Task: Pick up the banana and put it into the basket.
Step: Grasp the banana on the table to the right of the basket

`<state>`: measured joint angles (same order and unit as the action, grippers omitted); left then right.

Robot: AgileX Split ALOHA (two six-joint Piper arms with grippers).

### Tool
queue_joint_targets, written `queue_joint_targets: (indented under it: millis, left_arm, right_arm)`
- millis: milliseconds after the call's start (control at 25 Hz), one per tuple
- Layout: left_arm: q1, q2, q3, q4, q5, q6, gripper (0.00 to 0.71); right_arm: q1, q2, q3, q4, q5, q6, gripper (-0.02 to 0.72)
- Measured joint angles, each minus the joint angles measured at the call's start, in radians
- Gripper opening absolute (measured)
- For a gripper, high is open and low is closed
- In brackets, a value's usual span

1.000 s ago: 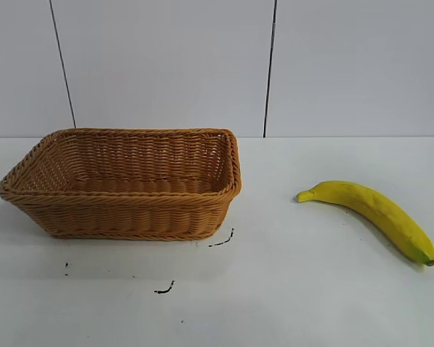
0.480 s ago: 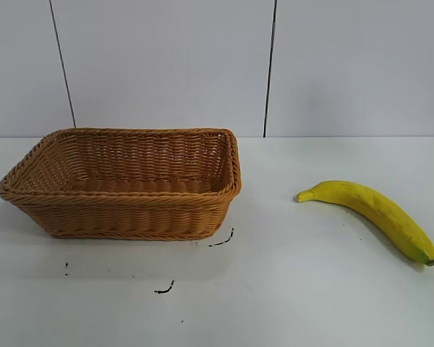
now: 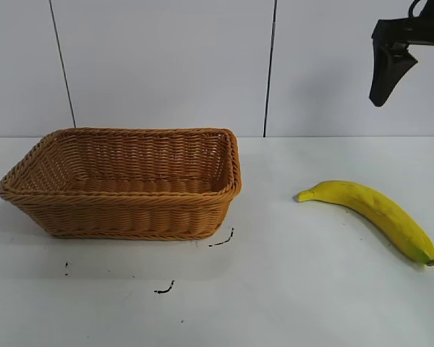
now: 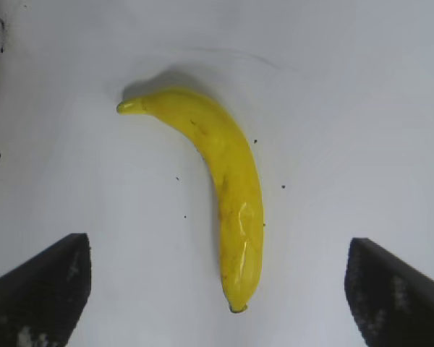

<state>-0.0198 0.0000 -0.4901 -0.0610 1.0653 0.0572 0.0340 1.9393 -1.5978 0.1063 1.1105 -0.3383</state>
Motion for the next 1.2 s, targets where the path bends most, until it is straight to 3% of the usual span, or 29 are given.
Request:
queue_joint_targets:
  millis: [120,400,640,1200]
  left_arm:
    - [0.0,0.0,0.0,0.0,0.0,0.0,0.695]
    - [0.0,0.0,0.0,0.0,0.0,0.0,0.695]
    - [0.0,0.0,0.0,0.0,0.0,0.0,0.695]
    - [0.0,0.0,0.0,0.0,0.0,0.0,0.695]
  right_arm:
    - [0.012,0.001,-0.002,-0.004,0.004,-0.057,0.676]
    - [0.059,0.007,-0.002,-0.011,0.003,-0.072,0.676]
    - [0.061,0.077,-0.002,-0.113,-0.007,-0.005,0.676]
    - [0.061,0.266,-0.002,-0.1,-0.161,0.009,0.676]
